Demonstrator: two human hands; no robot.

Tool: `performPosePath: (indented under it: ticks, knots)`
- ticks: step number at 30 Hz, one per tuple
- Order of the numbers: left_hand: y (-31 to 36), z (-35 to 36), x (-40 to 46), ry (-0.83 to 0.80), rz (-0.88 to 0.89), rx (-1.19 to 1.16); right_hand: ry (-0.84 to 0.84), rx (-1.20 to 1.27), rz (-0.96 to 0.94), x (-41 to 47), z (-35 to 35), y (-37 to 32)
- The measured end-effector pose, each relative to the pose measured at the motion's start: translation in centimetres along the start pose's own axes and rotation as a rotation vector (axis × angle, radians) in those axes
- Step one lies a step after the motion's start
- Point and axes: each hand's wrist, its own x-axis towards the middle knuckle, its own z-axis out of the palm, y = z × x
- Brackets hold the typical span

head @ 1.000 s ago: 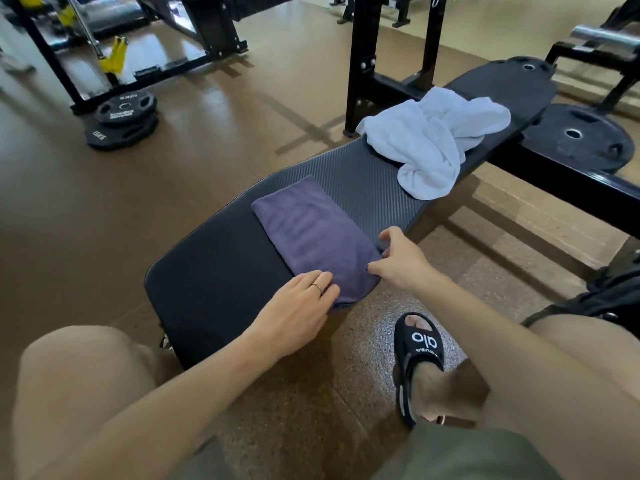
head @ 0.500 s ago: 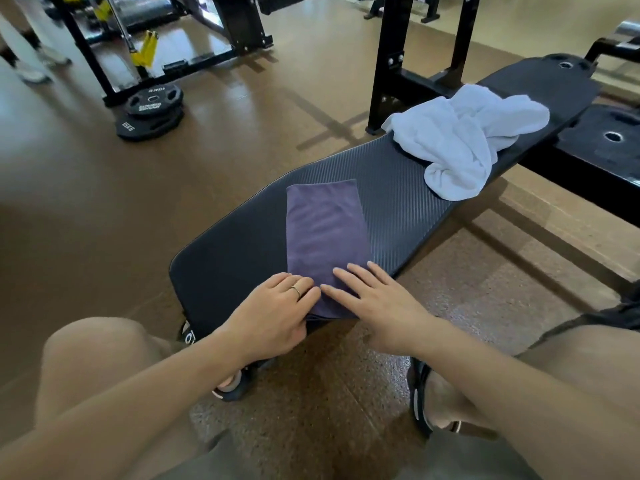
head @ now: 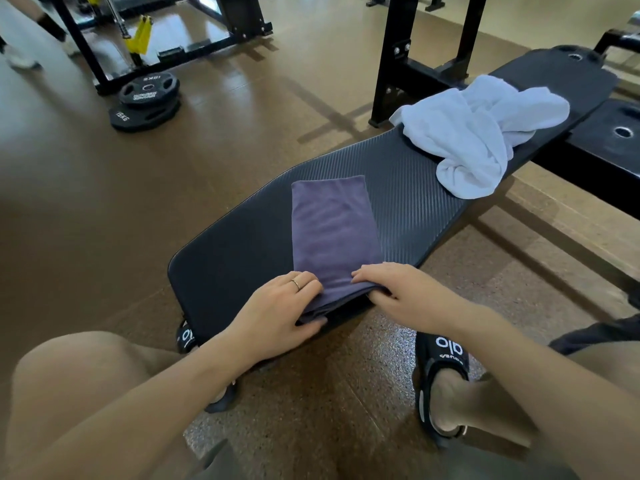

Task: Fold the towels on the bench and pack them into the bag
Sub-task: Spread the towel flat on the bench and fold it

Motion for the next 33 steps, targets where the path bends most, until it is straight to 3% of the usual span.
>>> performPosePath:
  ticks: [8,14,19,22,33]
  knots:
    - [-2.7,-1.8,1.4,-0.079,-0.198,-0.332,0.023,0.254,0.179,0.6,-0.8,0.6]
    - [-4.1,-0.9,3.4,0.023,-0.338,-0.474,0.156,0.319,0.363,2.4,0.2,2.2]
    - [-4.7,0.1,4.4,0.073,-0.461,-0.528,0.240,0.265,0.468,3.6,0.8,2.4]
    - [-4.7,0.2,4.5,0.071,-0.486,-0.546,0.277,0.087,0.467,3.9,1.2,1.9]
    - [-4.1,0.6,4.8,0.097,-0.507,-0.346,0.297,-0.232,0.492,4.5,1.9,1.4]
